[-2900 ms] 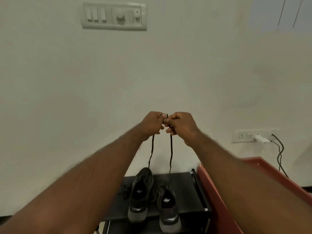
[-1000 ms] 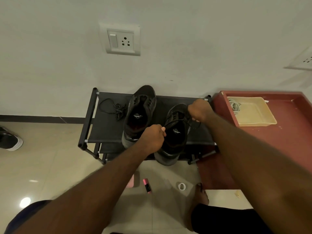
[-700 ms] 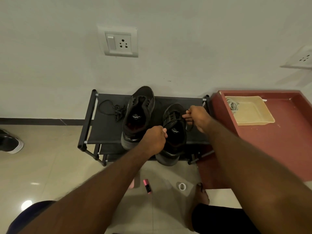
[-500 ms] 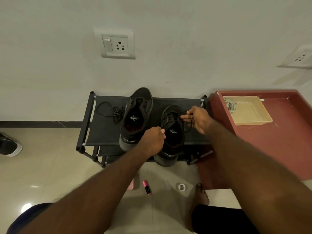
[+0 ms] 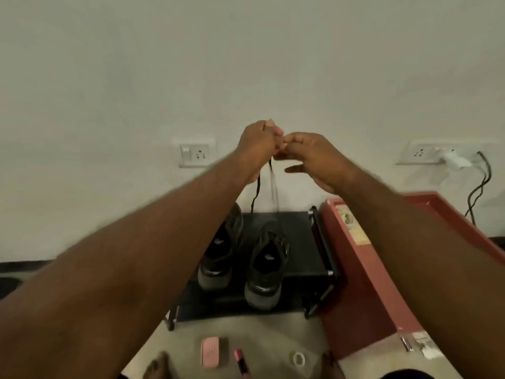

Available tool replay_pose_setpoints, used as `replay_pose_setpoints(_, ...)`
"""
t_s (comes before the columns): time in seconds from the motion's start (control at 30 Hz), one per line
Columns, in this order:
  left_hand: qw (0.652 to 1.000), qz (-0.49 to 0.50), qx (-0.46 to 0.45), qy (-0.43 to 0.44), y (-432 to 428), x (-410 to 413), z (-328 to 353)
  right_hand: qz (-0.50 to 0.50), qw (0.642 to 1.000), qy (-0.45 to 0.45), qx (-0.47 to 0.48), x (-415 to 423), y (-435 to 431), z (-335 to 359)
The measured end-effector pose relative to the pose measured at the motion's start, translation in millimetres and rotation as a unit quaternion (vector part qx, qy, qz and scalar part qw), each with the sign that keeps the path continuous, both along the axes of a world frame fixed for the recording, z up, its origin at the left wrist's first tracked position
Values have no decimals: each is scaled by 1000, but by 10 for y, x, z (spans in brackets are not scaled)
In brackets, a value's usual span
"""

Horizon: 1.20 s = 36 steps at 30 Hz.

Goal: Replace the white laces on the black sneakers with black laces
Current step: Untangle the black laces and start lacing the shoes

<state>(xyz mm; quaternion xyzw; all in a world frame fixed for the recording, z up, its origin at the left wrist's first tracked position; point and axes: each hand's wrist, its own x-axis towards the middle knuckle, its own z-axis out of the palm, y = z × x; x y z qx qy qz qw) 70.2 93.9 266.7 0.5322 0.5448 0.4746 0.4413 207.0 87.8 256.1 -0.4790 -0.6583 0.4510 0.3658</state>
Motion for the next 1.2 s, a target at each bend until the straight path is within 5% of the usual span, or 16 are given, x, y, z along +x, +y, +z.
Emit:
replay_pose_setpoints(0.3, 995, -48, 34, -86, -367, 357, 1241, -153, 974, 23, 163, -43, -416, 1152)
replay_pose_setpoints(0.8, 993, -98, 0, -73, -623, 409, 1596, -190, 964, 37, 180, -9, -626, 1465)
replay_pose_setpoints(1.2, 985, -64, 149, -59, -591, 206, 1429, -202, 951, -33, 232, 61, -574, 1376)
